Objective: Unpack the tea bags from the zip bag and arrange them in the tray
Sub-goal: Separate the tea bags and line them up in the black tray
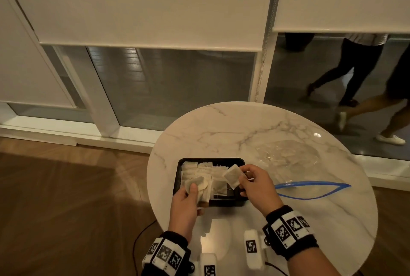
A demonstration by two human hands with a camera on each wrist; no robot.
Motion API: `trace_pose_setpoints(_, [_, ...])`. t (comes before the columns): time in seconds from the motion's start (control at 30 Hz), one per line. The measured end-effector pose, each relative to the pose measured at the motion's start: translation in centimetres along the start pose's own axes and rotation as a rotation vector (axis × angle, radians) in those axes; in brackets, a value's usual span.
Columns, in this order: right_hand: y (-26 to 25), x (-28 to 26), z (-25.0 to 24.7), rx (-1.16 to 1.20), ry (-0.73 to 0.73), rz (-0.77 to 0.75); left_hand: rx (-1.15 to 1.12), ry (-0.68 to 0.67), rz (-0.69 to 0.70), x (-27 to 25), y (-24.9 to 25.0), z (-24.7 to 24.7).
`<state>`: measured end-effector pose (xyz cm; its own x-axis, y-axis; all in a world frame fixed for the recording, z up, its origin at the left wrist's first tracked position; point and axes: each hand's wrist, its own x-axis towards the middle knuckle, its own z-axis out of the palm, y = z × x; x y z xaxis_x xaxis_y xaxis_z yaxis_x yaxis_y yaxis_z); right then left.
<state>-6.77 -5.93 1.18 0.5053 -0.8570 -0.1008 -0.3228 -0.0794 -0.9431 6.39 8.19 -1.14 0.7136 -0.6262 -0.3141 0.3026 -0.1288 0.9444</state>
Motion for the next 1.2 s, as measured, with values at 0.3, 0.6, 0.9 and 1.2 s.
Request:
trace_pose_setpoints(0.3, [0.3, 4.3, 2.2, -0.604, -0.192, -0.068, 0.067, 0.067, -0.045, 0.3, -0.8, -0.7])
trace_pose_setpoints(0.6, [0.6, 6.7, 4.2, -0.835, -0.316, 0.013, 0.050, 0.056, -0.021, 0.3, -0.8, -0.6])
trace_pose_setpoints(0.9, [1.4, 7.1, 5.1, -0.789, -0.266, 0.043, 0.070, 0.043, 0.007, 0.6, -1.1, -0.9])
trace_pose_setpoints(1.2, [0.8, 5.3, 4.1, -0.645, -0.199, 0.015, 0.080, 0.046, -0.002, 0.8, -1.4, -0.9])
